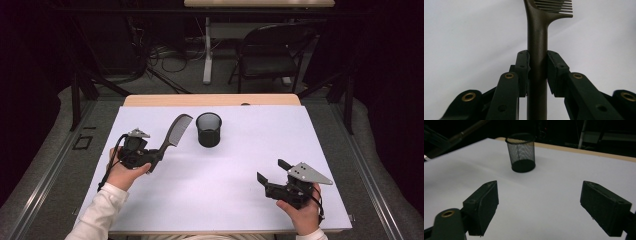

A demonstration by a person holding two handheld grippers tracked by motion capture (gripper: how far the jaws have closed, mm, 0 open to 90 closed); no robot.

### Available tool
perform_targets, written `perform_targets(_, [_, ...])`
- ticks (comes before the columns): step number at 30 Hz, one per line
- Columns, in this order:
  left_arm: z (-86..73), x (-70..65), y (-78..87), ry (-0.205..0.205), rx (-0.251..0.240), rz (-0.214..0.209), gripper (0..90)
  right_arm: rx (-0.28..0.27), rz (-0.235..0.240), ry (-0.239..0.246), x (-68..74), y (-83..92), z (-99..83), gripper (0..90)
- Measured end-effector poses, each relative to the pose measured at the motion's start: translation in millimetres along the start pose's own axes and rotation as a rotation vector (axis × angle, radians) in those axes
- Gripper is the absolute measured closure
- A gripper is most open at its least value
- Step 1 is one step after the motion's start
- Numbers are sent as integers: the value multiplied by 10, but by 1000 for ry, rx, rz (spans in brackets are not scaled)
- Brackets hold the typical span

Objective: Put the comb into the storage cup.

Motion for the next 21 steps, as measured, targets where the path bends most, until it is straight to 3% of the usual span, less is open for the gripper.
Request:
perform_targets(1, [13, 16, 32, -11, -5, 12, 725, -9, -13, 32, 7, 6, 30, 151])
perform_targets(2, [13, 16, 32, -11, -5, 12, 725, -9, -13, 32, 7, 6, 30, 151])
perform_targets(3, [53, 31, 78, 20, -28, -27, 725, 6, -40, 112, -5, -24, 12, 151])
perform_targets(5, [79, 57, 103, 18, -38, -13, 725, 9, -56, 171, -30, -51, -44, 151])
perform_targets(6, [136, 126, 164, 17, -60, 27, 725, 16, -62, 166, -52, -69, -74, 151])
perform_targets(7, [136, 126, 164, 17, -60, 27, 725, 16, -62, 166, -52, -69, -74, 151])
perform_targets(9, [212, 153, 229, 33, -111, 14, 725, 30, -31, 104, -53, -108, -120, 151])
perform_targets(14, [323, 126, 304, 45, -208, 16, 725, 16, -36, 97, -32, -105, -89, 155])
perform_targets(17, [359, 58, 260, 17, -257, 42, 725, -2, -37, 80, -25, -91, -62, 159])
perform_targets(21, [380, -1, 217, 4, -301, 44, 725, 1, -48, 81, -40, -69, -65, 170])
Point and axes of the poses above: each handheld gripper's, and its own axes: y roughly backward along the jaws, z roughly out of its top, x roughly to its left, the point moved 10 cm from there along -y, roughly forward along the jaws, and after that the axes turned 3 degrees about -y, right-handed, at the moved point
